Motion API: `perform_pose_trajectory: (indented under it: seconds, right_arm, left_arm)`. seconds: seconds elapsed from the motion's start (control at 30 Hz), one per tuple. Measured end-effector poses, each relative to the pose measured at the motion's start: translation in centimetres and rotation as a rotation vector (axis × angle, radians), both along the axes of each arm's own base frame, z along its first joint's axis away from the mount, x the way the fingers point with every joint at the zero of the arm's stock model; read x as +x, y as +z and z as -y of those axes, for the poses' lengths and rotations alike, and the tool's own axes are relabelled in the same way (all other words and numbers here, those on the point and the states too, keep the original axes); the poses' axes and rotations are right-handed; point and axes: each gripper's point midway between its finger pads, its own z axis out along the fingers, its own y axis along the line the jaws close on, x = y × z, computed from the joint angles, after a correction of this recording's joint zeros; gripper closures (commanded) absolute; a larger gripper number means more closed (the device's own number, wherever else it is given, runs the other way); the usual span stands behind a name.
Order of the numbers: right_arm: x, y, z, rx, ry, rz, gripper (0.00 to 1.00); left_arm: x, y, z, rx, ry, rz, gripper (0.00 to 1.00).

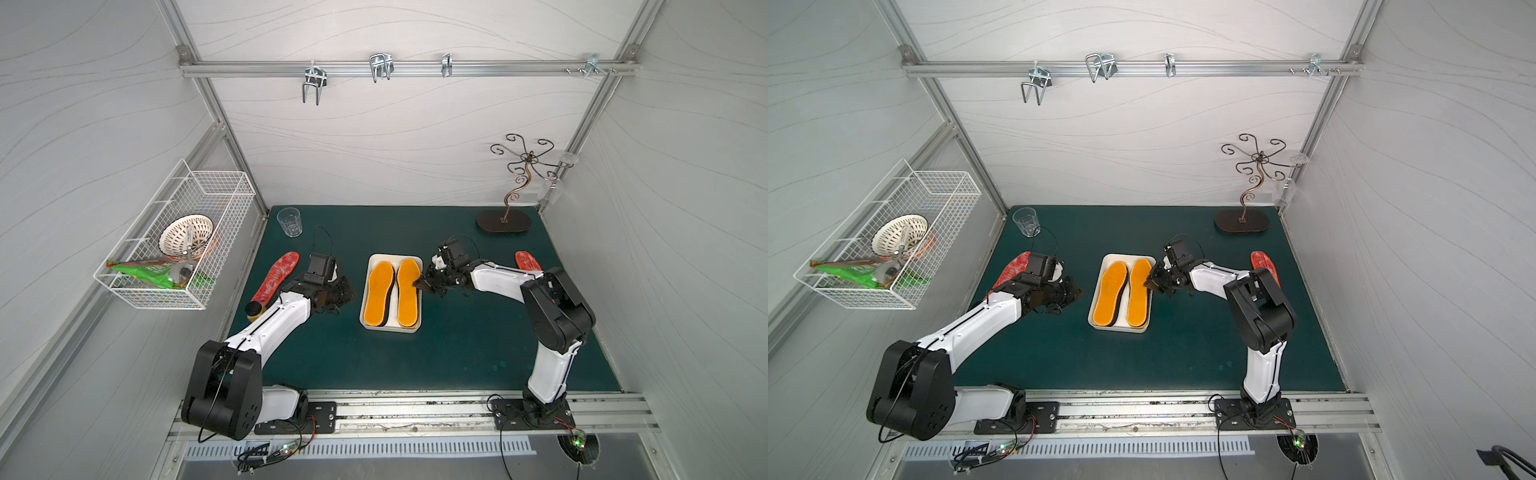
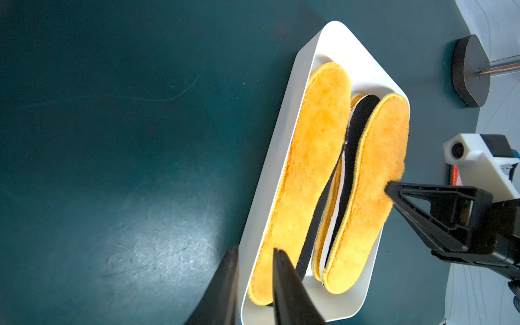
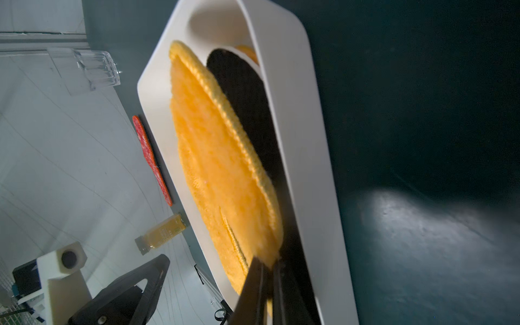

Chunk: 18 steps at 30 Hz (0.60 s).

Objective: Put the insoles into the storage box
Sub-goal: Move the storage box to the center of the board.

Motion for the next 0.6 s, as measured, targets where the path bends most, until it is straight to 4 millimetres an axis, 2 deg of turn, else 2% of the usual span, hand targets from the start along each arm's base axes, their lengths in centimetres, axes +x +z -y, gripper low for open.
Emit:
perform_pose_trajectory:
  seconds: [0.27,0.47,0.6]
  right_arm:
    - [0.1,-0.2,0.5,-0.016,0.016,0.016,0.83]
    - [0.8,0.1,1.4,-0.026,0.044,0.047,0.62]
    - [1.5,0.2,2.8,-0.071,0.065,0.065,0.6]
  left_arm:
    - [0.2,0.1,0.1,-0.003,0.0,0.011,0.73]
    - [0.2,0.1,0.1,-0.004,0.0,0.013,0.73]
    - [0.1,-0.2,0.1,-0.004,0.0,0.01,0.73]
